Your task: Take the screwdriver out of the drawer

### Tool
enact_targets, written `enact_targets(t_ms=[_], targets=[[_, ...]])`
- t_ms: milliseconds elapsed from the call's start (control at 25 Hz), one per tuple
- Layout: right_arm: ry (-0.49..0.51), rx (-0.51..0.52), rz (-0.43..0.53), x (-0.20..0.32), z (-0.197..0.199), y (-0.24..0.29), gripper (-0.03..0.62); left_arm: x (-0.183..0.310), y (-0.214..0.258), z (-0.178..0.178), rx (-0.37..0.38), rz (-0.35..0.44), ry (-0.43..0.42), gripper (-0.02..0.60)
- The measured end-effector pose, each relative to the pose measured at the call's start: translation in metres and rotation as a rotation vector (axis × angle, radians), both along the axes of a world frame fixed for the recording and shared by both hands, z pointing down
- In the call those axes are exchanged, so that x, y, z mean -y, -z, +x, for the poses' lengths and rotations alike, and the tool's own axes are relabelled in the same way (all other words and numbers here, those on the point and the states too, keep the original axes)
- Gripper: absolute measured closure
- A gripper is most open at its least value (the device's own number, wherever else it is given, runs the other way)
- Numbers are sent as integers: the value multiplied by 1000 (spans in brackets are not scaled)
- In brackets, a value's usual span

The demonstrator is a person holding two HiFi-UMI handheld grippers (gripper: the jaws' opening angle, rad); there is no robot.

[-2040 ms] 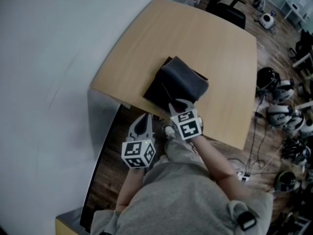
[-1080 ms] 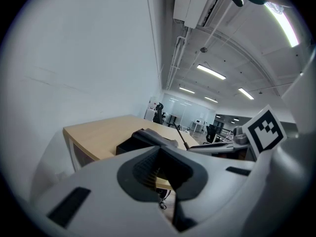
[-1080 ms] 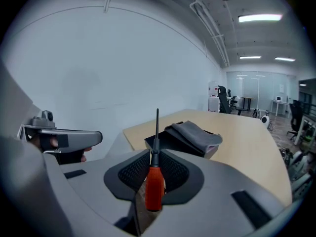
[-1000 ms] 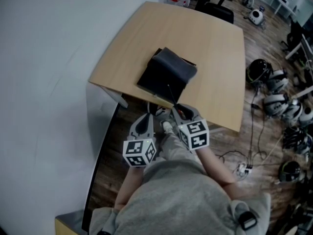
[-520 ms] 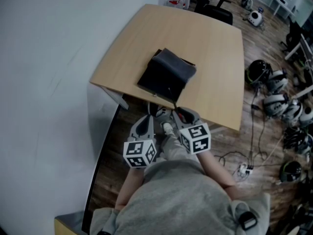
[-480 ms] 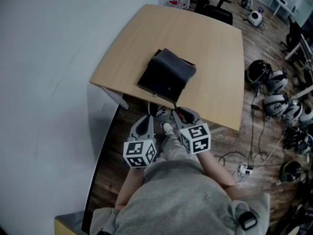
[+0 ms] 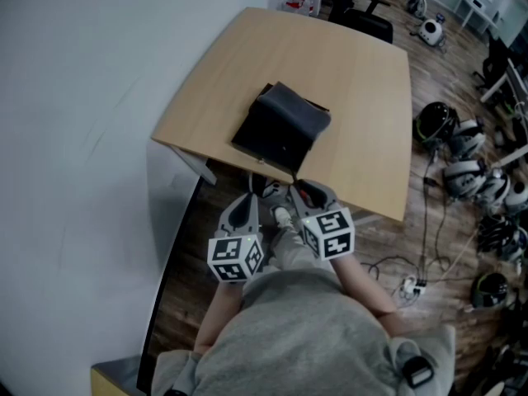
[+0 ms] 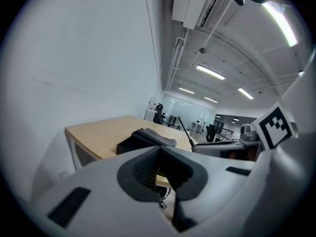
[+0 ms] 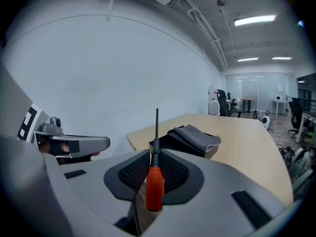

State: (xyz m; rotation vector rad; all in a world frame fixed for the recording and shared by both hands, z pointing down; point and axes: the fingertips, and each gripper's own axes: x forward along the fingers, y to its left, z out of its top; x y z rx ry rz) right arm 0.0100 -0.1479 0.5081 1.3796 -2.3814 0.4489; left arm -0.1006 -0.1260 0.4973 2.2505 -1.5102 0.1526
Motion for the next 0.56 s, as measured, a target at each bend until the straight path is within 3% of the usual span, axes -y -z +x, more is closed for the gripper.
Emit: enact_targets(t_ms=[560], targets=[[-13,-5,2,5,5,1,528,6,-2,7,1,-8,-13,581]])
